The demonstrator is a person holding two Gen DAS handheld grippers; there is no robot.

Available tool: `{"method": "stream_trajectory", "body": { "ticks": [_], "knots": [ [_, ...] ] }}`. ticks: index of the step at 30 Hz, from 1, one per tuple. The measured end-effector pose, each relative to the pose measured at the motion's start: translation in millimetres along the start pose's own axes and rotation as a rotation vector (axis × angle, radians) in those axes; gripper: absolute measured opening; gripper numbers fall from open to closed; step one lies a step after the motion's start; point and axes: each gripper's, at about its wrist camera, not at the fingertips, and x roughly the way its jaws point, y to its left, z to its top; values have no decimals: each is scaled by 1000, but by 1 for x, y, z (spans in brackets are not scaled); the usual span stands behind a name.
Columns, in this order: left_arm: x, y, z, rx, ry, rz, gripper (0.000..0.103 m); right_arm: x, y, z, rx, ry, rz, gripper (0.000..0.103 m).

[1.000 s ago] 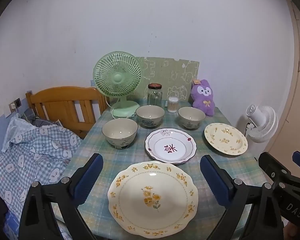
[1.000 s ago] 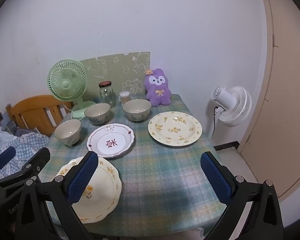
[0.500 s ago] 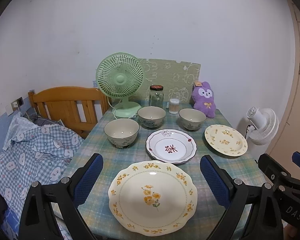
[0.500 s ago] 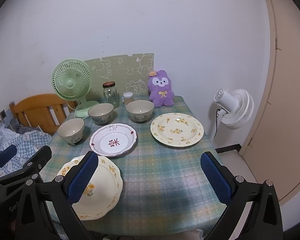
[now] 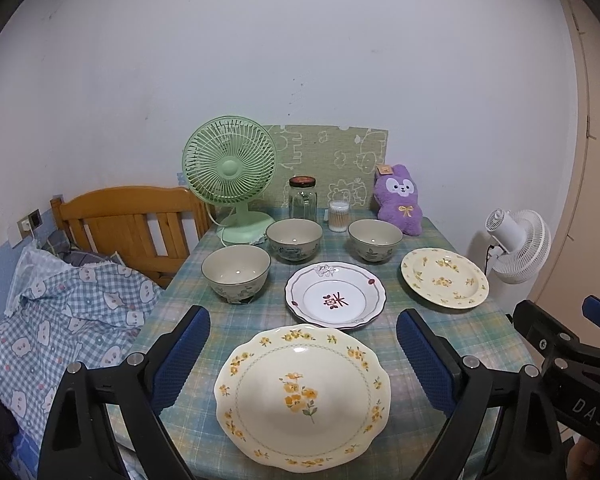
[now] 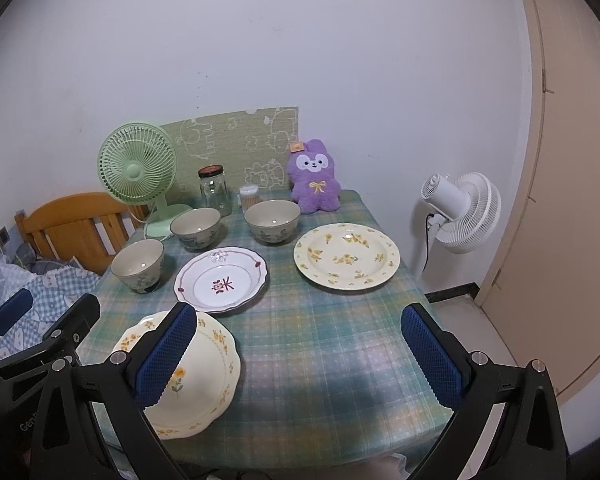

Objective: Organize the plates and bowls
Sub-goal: 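Move both grippers toward the yellow-flower plate at the table edge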

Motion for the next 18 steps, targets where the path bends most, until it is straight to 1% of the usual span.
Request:
{"method": "stream_trajectory", "body": {
  "ticks": [7, 11, 18],
  "knots": [
    [-1, 1, 0, 1, -1, 2, 94, -1, 1, -1, -1, 1, 2, 103],
    [-4, 0, -2, 6, -4, 0, 92, -2, 1, -2, -2, 1, 1, 103],
    [-4, 0, -2, 5, -5, 1, 92, -2, 0, -2, -2, 1, 2, 103]
  ]
}}
